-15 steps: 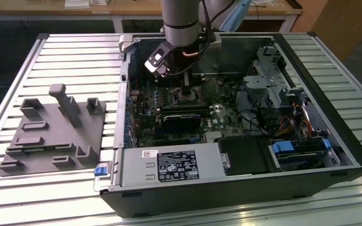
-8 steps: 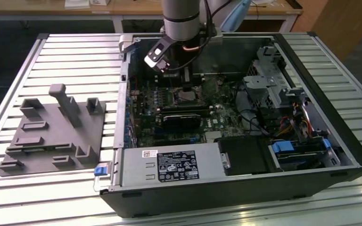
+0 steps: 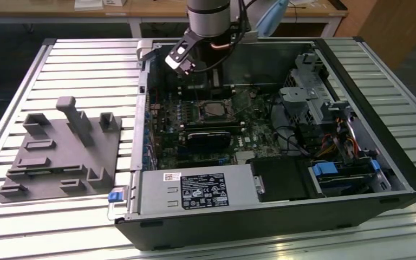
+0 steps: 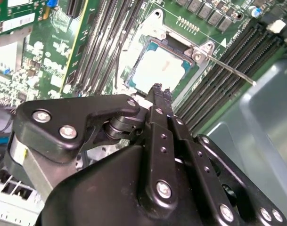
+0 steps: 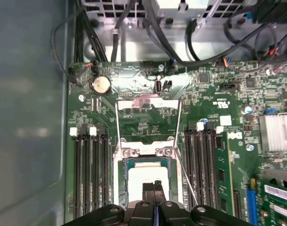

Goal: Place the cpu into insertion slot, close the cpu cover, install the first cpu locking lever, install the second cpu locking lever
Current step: 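Place the cpu into insertion slot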

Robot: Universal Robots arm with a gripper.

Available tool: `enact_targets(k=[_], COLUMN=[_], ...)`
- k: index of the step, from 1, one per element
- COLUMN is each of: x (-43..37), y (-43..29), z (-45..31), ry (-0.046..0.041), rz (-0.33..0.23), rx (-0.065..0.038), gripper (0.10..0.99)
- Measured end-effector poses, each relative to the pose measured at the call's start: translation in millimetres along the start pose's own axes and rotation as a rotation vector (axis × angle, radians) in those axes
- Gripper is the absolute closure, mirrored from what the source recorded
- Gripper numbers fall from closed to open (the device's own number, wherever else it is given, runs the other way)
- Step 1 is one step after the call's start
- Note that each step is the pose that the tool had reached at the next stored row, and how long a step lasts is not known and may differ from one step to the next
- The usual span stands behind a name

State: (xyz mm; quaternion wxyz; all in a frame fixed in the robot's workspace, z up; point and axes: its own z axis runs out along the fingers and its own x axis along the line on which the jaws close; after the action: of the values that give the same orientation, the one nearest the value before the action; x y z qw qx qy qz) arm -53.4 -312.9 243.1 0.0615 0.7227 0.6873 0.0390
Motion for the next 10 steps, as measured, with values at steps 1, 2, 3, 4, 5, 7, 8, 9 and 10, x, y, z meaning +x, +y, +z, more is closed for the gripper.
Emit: enact_targets(k=[1, 2, 3, 4, 5, 7, 8, 9, 10], x=[0.0, -0.1, -0.1, -0.2, -0.3, -0.3, -0.4, -0.4, -0.4], y=[0.4, 0.8, 1.2, 1.5, 1.9, 2.3, 2.5, 2.6, 2.6], z=[-2.8, -5.7, -8.5, -10.9, -13.0, -16.1, -17.4, -18.3, -18.3], ry=[0.0001, 0.0000, 0.0002, 0.0003, 0.0003, 0.0005, 0.0004, 0.0004, 0.0006], rz=[0.000, 0.000, 0.000, 0.000, 0.000, 0.000, 0.000, 0.000, 0.000], rx=[-0.001, -0.003, -0.004, -0.006, -0.007, -0.009, -0.010, -0.010, -0.011], gripper=[0.980, 0.980, 0.980, 0.980, 0.980, 0.980, 0.980, 0.980, 0.980])
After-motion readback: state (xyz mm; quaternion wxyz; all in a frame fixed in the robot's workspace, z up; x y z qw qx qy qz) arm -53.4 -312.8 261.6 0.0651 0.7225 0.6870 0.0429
